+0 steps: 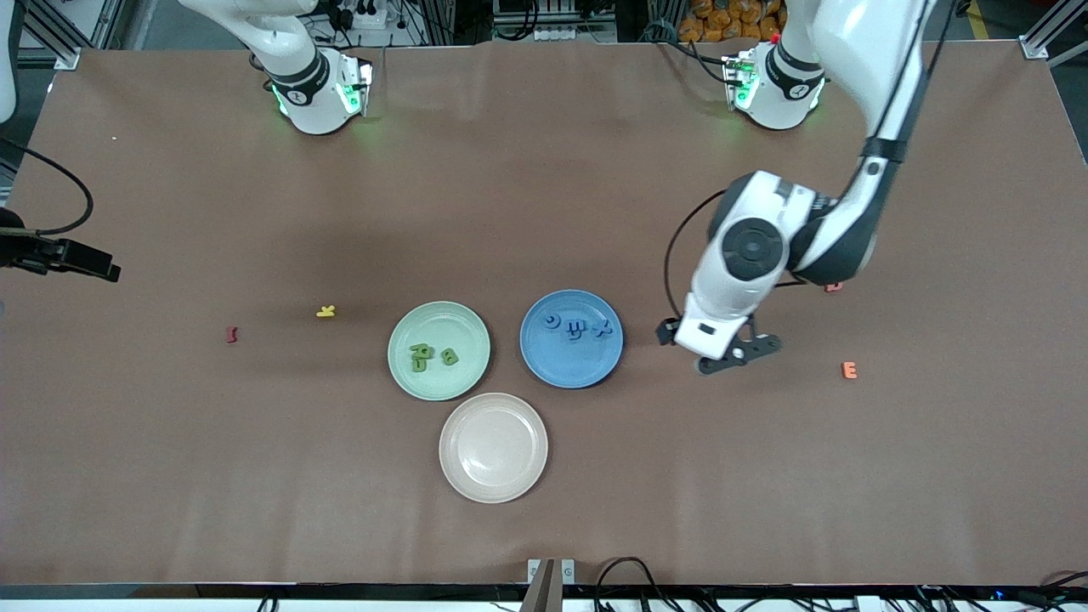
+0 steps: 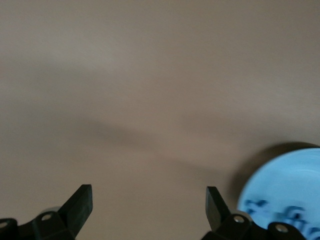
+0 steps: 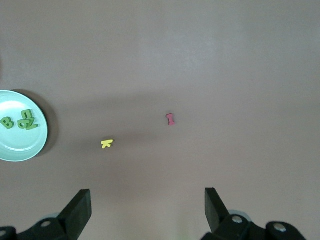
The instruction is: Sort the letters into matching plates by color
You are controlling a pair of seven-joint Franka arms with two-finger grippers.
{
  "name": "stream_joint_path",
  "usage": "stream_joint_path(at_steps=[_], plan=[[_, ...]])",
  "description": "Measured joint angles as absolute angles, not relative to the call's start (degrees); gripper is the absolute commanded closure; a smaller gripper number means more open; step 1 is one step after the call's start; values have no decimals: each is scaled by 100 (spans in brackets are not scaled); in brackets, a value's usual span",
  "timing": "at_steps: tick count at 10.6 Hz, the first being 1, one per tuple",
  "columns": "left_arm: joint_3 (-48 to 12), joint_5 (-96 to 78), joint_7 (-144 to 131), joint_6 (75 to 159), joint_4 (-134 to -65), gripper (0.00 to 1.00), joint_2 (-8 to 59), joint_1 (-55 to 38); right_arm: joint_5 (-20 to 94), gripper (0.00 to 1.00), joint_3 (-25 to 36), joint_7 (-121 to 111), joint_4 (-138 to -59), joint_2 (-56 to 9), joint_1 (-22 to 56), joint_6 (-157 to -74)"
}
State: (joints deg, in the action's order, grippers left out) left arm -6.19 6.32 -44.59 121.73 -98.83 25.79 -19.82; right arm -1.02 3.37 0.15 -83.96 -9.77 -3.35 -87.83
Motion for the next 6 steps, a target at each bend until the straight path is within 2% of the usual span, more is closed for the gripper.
stream_joint_path(at_steps=[3, 6], plan=[[-688, 300, -3048, 11700, -9917, 0, 2269, -1172, -99, 0, 317, 32, -8338, -825, -323, -8693], [-722, 181, -2532, 11601, -10371, 0, 1785, -791, -96, 0, 270, 412, -8323, -654, -160, -8605]])
